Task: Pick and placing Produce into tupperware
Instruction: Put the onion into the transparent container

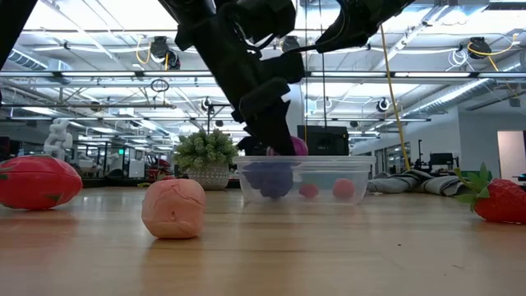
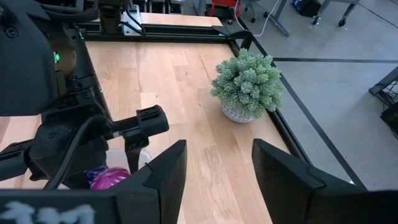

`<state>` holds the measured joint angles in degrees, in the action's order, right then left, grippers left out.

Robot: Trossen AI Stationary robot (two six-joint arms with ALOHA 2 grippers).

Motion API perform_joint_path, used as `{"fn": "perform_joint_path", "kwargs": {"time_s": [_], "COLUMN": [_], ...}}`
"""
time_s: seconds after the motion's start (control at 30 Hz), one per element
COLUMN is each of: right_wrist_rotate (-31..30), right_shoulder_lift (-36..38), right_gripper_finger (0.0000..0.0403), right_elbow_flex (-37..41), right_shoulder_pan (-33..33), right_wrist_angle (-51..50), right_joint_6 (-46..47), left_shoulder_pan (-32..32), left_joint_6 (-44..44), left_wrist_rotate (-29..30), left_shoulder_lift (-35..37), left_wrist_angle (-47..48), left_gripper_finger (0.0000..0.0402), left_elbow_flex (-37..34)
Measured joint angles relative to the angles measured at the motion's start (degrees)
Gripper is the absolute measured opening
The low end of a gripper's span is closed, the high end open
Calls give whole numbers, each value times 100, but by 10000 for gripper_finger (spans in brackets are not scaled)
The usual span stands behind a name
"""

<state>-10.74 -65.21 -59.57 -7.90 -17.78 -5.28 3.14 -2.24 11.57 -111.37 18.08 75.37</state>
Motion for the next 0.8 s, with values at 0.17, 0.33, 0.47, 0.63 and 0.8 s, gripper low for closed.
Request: {"fn": "perform_joint_path", "kwargs": {"time_s": [0.17,0.33,0.47,0.63,0.8], "right_wrist_rotate": [2,4,4,7,7], "right_shoulder_lift": [0,0,0,0,0], "right_gripper_finger": [173,173,173,173,173], "right_elbow_flex": [0,0,0,0,0], "right_shoulder_pan": [0,0,0,0,0], "right_wrist_angle": [0,0,0,42,63], "right_joint_6": [1,-2,-4,-8,-9], "left_shoulder_pan": [0,0,0,0,0], "left_joint_6": [-11,-70,-69,-22,-21], "left_wrist_rotate": [-146,-178,-188,-192,-192], "left_shoulder_lift": [0,-34,-114,-125,-125], "left_wrist_angle": [-37,-26,-27,-5,2], "left_gripper_finger": [278,278,278,278,278], "left_elbow_flex": [-1,-1,-2,-4,-4]}}
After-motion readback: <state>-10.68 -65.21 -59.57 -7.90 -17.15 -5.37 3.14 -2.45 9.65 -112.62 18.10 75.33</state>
